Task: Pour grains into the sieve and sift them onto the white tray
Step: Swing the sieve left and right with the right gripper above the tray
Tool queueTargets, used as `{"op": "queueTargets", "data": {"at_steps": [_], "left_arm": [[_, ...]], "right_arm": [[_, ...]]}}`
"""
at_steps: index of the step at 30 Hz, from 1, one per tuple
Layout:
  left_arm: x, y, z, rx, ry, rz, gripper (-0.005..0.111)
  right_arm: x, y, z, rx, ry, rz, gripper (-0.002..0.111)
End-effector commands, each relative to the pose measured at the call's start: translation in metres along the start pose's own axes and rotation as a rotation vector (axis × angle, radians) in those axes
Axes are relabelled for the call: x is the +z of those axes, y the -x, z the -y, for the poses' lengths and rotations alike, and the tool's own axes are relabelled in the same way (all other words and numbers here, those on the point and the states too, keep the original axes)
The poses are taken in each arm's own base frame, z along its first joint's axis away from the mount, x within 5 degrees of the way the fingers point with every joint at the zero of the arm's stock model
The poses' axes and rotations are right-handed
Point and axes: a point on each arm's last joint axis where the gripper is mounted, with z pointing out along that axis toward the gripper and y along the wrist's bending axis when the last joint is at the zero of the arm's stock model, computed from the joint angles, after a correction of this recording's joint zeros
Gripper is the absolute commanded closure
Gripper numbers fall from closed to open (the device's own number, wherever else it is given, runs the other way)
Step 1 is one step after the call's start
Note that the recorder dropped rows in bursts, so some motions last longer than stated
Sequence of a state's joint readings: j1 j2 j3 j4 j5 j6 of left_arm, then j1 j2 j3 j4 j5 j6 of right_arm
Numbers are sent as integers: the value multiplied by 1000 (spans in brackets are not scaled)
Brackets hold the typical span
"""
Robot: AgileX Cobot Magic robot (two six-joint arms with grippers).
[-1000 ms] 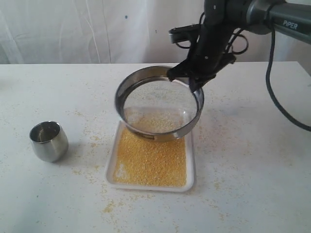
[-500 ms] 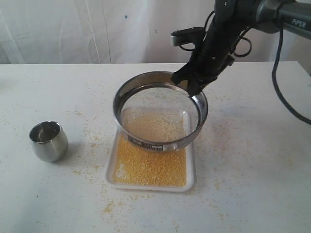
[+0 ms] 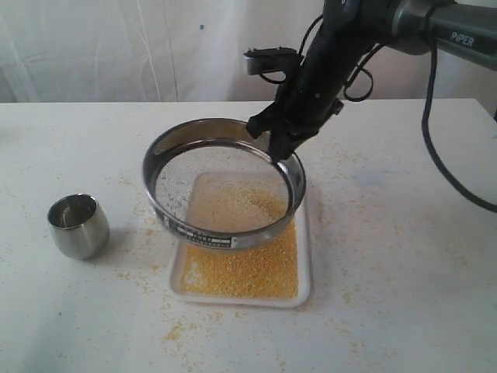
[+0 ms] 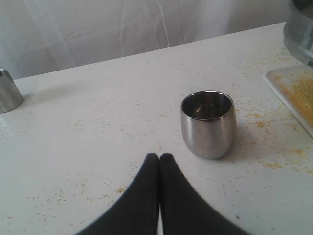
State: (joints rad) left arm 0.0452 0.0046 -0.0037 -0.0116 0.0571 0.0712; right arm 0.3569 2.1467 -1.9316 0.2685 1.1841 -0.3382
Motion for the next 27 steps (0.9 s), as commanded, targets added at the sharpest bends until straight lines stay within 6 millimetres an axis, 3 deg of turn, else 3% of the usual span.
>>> {"op": "queueTargets", "data": {"at_steps": [1,3,5,9,10,13,15,16,18,19,20,23,25,27], "left_arm": [[0,-1,0,-10,0,5,107],[0,-1,0,-10,0,5,107],[0,-1,0,-10,0,5,107],[0,-1,0,-10,0,5,107],[0,-1,0,-10,0,5,107],[0,-1,0,-10,0,5,107],[0,-1,0,-10,0,5,107],[0,-1,0,-10,0,5,107],[0,-1,0,-10,0,5,107],[0,-1,0,-10,0,5,107],[0,-1,0,-10,0,5,107],[0,-1,0,-10,0,5,107],[0,-1,0,-10,0,5,107],[0,-1,0,-10,0,5,107]], "right_arm": [[-11,-4,21,188,-83,12,108],[-11,1,-4,-74,176,65,108],[-10,1,-6,-130,162,61,108],[-13,-3,32,225,-193,41,108],[-13,-4,34,259,-192,36,108],[-9,-4,10,-48,68,13,108],[-9,-3,7,-135,78,19,108],[-10,-6,14,-79,-2,-14,108],[-13,-6,37,203,-218,16,108],[-13,-7,39,264,-232,20,108],[-11,-7,33,223,-158,4,108],[-10,-1,2,-175,142,58,108],[-11,-4,9,-78,56,11,108],[-14,-2,32,187,-182,50,108]]}}
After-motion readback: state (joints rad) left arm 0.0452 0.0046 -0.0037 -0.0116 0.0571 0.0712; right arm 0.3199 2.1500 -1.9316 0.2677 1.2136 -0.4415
